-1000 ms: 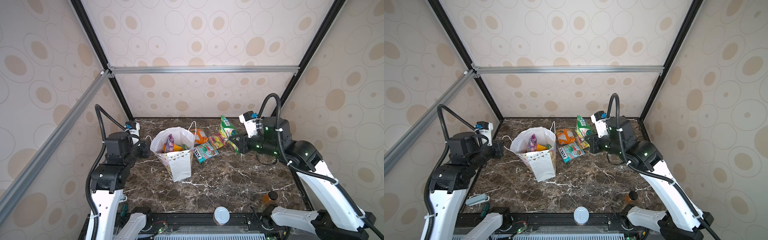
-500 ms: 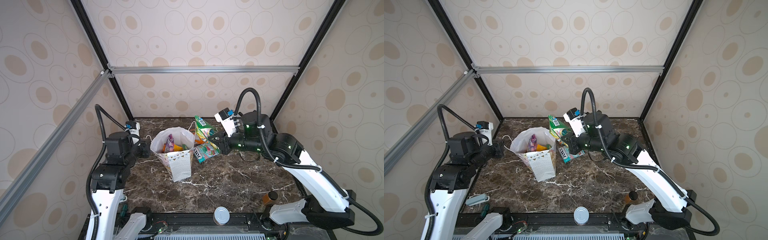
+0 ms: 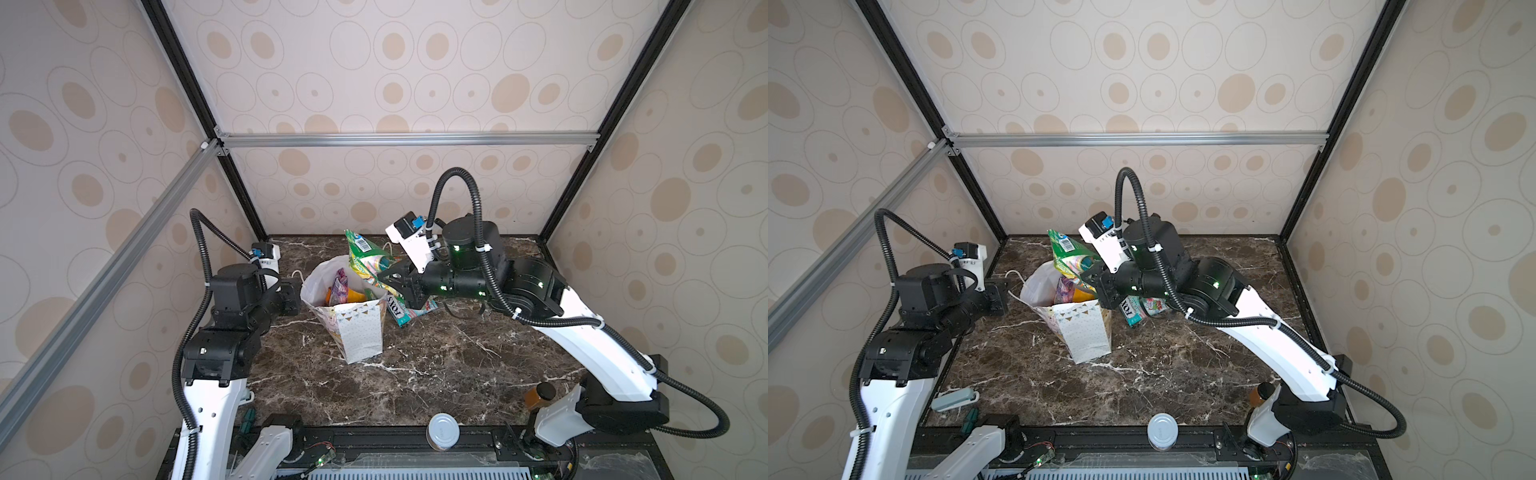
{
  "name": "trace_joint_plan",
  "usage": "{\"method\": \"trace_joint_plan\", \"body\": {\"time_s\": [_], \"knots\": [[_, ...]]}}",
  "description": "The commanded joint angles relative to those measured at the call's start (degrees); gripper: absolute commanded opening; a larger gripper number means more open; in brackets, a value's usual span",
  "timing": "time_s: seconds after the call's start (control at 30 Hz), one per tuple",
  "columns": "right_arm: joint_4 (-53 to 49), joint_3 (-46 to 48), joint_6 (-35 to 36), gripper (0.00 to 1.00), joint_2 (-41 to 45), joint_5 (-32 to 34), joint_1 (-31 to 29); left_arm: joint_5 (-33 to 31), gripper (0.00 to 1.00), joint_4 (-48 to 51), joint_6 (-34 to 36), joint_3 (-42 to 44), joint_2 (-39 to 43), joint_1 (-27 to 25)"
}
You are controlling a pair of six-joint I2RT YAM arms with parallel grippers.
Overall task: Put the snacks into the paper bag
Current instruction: 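Carry the green chip packet with the right gripper over the paper bag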
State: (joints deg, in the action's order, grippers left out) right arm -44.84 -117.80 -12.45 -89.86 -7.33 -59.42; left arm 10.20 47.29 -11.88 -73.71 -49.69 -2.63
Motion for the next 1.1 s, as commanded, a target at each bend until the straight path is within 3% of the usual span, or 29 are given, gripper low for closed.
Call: {"method": "trace_joint_plan", "body": {"time_s": [0.0, 0.47, 0.8, 1.07], "knots": [[3.15, -3.08, 1.11, 0.0, -1.9, -1.25, -0.58, 0.19, 0.0, -2.39, 1.86, -1.43, 1.01, 0.05], [4.97, -8.27, -4.34, 0.0, -12.03, -2.47, -0.17, 0.19, 0.0, -2.5, 2.21, -0.84, 1.55, 0.08], [12.34, -1.8, -11.6, 0.0, -12.26, -7.98, 4.46, 0.02, 0.0, -2.73, 2.47, -0.05, 1.88, 0.07], [12.76, -1.18, -12.78, 0.0, -14.8, -9.56, 6.29, 0.09, 0.0, -2.76, 2.56, 0.54, 2.09, 0.08]]}}
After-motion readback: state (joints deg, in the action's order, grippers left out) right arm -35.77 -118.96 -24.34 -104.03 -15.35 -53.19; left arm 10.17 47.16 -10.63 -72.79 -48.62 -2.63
